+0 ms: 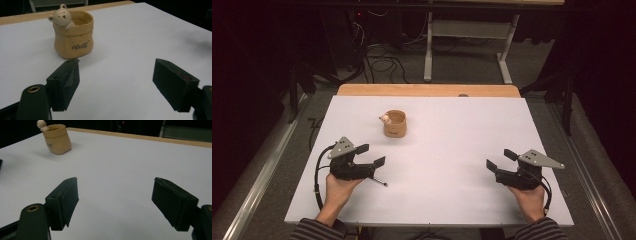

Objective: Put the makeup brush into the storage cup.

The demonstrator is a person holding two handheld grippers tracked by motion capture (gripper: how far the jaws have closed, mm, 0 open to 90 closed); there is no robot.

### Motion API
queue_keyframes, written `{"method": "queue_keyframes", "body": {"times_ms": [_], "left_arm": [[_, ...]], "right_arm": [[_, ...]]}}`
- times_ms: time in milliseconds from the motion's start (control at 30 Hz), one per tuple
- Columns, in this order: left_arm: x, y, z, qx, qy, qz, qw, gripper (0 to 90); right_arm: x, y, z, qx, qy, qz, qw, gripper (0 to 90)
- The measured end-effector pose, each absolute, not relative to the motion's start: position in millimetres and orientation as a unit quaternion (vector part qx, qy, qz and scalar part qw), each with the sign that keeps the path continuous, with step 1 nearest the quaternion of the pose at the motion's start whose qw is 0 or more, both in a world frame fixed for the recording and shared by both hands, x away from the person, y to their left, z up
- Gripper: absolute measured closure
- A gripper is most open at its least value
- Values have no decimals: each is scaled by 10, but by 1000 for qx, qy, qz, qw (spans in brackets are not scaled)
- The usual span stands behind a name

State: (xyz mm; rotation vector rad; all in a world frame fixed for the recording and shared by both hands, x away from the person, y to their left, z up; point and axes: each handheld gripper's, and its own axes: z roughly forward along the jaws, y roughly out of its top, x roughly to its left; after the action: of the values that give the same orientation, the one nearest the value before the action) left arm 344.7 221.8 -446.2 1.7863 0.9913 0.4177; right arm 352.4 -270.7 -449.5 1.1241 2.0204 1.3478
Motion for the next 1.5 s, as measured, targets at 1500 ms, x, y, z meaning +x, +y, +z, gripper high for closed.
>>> {"method": "queue_keyframes", "body": {"times_ms": [1500], "left_arm": [[3439,2361,-4405,722,430,148,522,209]], "right_arm": [[3507,-2705,-4505,410,733,493,226,216]]}}
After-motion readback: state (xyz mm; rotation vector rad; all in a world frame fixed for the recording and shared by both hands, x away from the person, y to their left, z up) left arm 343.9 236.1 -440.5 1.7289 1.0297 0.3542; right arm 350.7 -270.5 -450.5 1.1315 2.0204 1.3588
